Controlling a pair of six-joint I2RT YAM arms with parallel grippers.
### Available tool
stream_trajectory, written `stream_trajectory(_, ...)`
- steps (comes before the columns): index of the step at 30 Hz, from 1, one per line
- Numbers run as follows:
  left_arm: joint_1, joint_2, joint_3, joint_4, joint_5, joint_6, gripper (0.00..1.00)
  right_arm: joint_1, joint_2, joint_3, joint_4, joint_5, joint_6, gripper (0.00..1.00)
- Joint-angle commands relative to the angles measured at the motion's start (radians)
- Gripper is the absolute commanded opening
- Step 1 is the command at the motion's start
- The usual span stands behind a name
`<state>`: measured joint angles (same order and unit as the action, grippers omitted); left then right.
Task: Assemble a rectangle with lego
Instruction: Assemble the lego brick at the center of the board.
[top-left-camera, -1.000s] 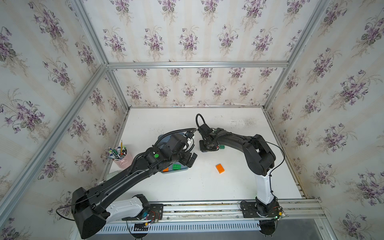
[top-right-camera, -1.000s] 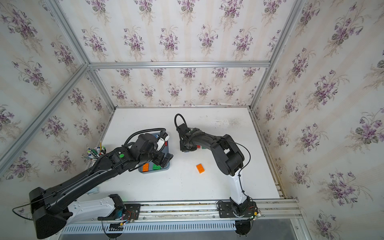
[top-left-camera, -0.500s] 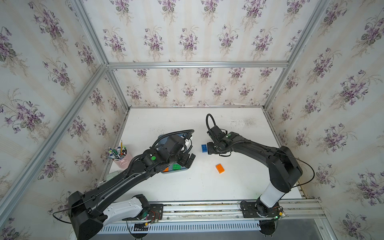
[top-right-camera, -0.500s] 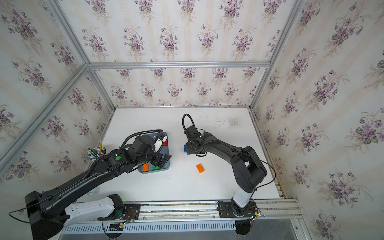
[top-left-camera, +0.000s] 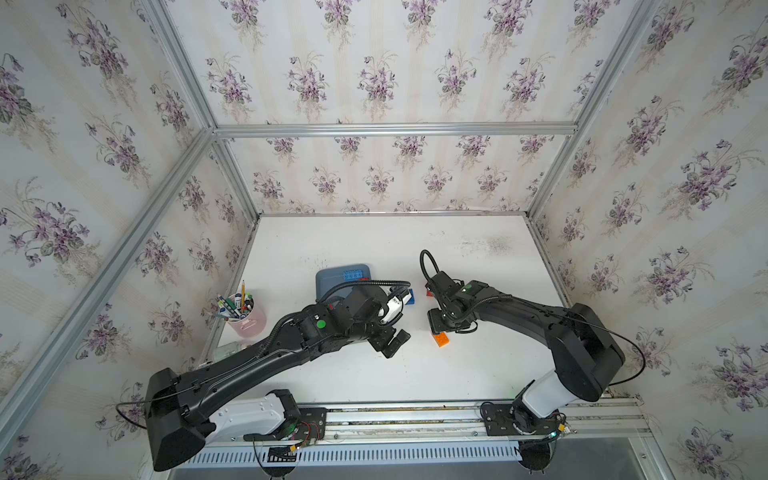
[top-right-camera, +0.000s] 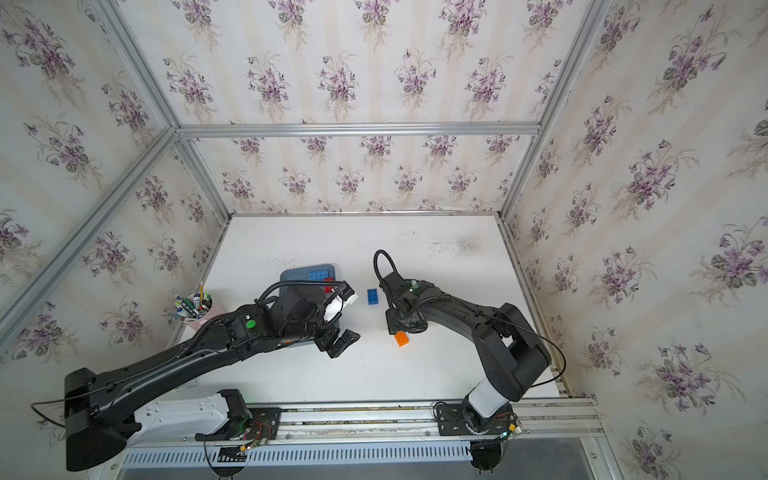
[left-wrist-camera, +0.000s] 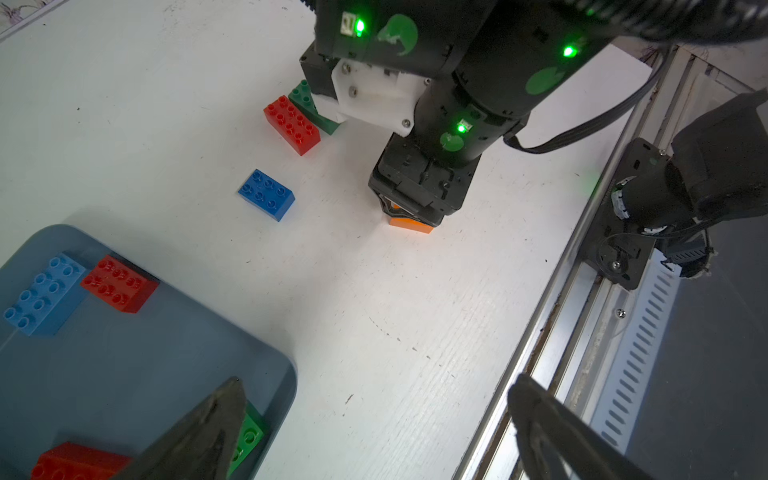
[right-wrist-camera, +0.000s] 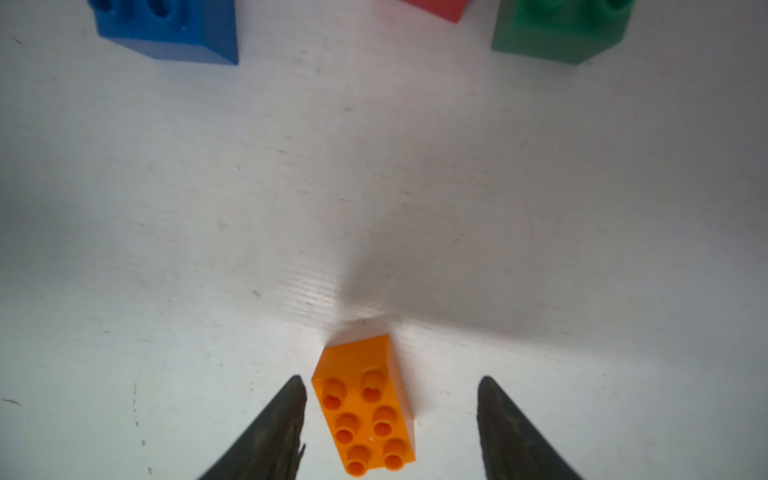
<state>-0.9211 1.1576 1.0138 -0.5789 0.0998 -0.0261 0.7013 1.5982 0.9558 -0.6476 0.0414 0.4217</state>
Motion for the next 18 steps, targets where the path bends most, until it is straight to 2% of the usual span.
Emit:
stream_trajectory(1, -0.001, 0.001, 0.008, 0.016, -0.002, 0.011, 1.0, 0.021, 0.016, -0.011, 0.021, -0.04, -0.009, 0.65)
stream_trajectory(7, -0.001, 0.002, 0.008, 0.011, -0.031, 0.013, 1.0, 0.05, 0.023, -0.038, 0.029, -0.062, 0.018, 0.59)
stream_trajectory(10, -0.001, 0.005, 0.012, 0.008, -0.041, 0.012, 1.0, 0.056, 0.016, -0.053, 0.027, -0.067, 0.037, 0.51)
stream_trajectory(15, 0.0, -0.001, 0.012, 0.004, -0.056, 0.007, 1.0, 0.064, 0.016, -0.042, 0.026, -0.063, 0.084, 0.33)
stream_trajectory(18, -0.001, -0.007, 0.011, 0.002, -0.064, 0.006, 1.0, 0.064, 0.042, 0.012, 0.033, -0.073, 0.105, 0.32)
